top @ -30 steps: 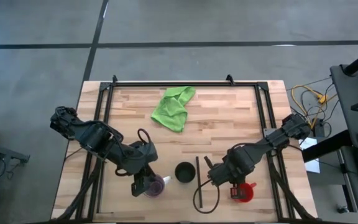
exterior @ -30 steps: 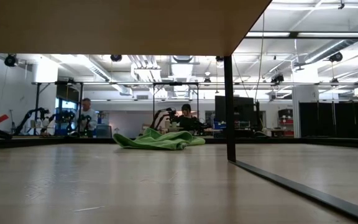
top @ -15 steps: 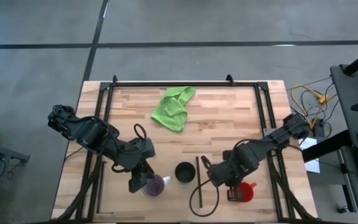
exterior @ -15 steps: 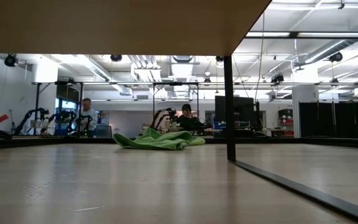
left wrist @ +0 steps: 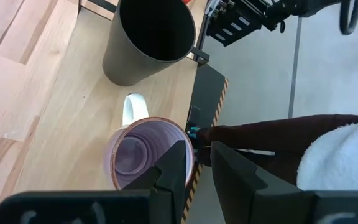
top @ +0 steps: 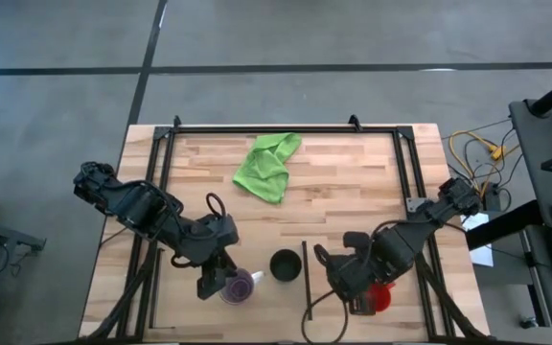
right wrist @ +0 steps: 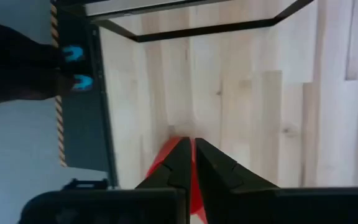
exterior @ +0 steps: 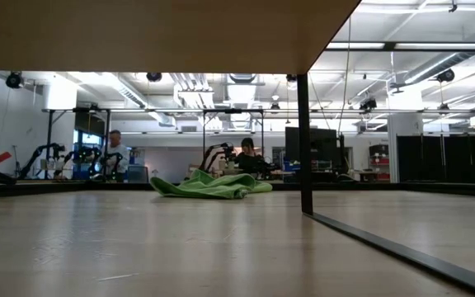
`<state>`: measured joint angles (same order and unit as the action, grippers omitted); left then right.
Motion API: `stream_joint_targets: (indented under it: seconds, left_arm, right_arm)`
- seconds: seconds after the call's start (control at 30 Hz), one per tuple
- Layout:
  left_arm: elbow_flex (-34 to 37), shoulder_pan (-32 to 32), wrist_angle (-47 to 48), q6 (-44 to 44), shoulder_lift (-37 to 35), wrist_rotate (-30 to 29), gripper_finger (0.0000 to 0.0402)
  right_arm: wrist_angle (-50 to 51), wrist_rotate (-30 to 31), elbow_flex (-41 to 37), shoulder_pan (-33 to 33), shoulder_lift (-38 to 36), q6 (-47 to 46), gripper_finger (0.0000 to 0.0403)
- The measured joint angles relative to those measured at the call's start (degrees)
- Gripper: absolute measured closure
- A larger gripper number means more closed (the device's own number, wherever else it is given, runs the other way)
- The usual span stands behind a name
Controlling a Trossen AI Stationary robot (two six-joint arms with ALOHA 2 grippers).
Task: Stack small to large cups/mugs on shelf
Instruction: Put the red mug on the shelf
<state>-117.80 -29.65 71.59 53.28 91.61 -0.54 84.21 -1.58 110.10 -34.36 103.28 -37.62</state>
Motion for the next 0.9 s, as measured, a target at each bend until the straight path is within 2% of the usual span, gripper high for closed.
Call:
stream_joint_targets:
  seconds: [0.1, 0.27, 0.4, 0.5, 0.7, 0.9]
  left_arm:
    - [0.0, 0.0, 0.0, 0.1, 0.0, 0.0, 0.0341]
    - [0.0, 0.0, 0.0, 0.3, 0.0, 0.0, 0.0341]
    - [0.0, 0.0, 0.0, 0.3, 0.0, 0.0, 0.0341]
    - [0.0, 0.0, 0.0, 0.3, 0.0, 0.0, 0.0341]
    - [0.0, 0.0, 0.0, 0.4, 0.0, 0.0, 0.0341]
    - [0.0, 0.0, -0.1, 0.5, 0.0, 0.0, 0.0341]
  right_arm:
    - [0.5, -1.4, 0.5, 0.1, 0.0, -2.1, 0.0373]
    - [1.4, -6.3, 3.1, -0.1, 0.0, -0.4, 0.0319]
    - [4.5, -6.6, 4.0, -0.7, -0.1, -2.9, 0.0273]
    - [5.9, -6.4, 3.6, -1.1, 0.0, -6.3, 0.0254]
    - [5.7, -10.5, 2.0, -2.9, 0.0, -5.9, 0.0252]
    - [5.8, -10.6, -1.9, -4.9, 0.0, -6.8, 0.0261]
